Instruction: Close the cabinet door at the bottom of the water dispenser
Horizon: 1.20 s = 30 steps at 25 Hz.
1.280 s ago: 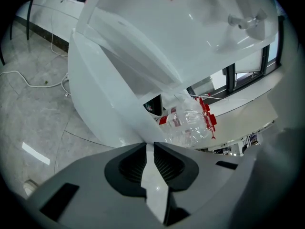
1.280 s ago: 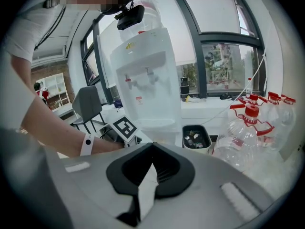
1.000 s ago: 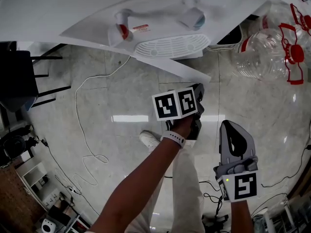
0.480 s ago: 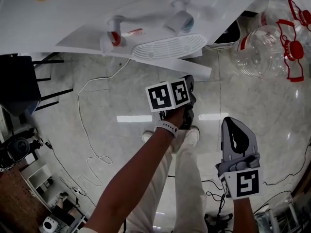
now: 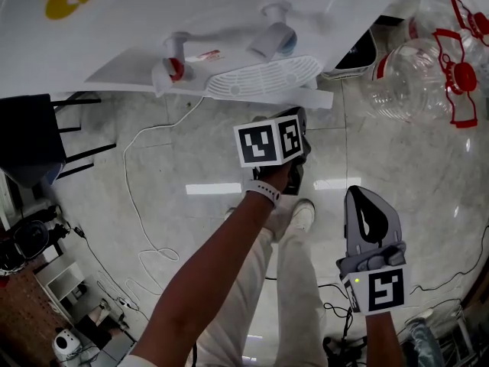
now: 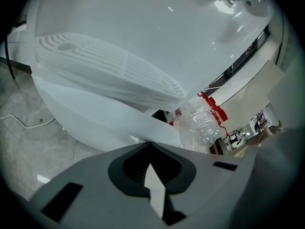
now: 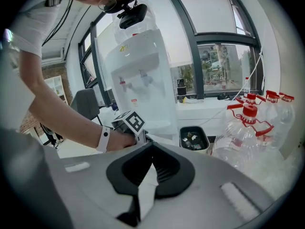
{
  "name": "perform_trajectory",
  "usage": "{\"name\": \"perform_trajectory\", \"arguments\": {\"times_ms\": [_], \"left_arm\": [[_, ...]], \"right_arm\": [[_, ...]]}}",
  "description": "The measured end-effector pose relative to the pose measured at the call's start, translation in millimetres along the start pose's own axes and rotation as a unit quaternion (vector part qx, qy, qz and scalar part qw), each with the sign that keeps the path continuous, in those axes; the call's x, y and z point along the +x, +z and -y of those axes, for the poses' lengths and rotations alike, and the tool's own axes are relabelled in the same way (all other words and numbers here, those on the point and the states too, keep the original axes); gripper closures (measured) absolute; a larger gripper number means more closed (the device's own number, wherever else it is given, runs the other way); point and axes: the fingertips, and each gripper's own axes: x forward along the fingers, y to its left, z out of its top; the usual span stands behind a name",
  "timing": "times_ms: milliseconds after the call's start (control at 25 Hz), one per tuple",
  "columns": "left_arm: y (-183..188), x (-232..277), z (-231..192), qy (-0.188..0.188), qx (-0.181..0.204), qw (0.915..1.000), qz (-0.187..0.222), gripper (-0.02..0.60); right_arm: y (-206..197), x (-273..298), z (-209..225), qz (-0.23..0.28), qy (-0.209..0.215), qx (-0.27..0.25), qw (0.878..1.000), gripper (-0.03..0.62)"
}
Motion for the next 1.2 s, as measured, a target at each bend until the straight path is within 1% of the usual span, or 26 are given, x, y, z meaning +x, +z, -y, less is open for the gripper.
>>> {"name": "perform_trajectory", "arguments": {"times_ms": [320,720,960,1200], "left_arm": [[15,8,1,0.005,0.013,0.9999,0.006,0.575],[31,16,2,0.013,0.04,0.999,0.017,0.575],[40,19,-1,0.023,0.036,0.9987,0.029,0.575],[49,20,-7,0.035,0.043,0.9975,0.042,0.575]], "right_arm": [[0,3,4,0.0,-0.002,0.005,1.0,0.585],[2,8,12,0.002,-0.008,0.008,1.0,0.585],[3,9,17,0.002,-0.009,0.01,1.0,0.585],[2,9,18,0.001,-0.01,0.009,1.0,0.585]]}}
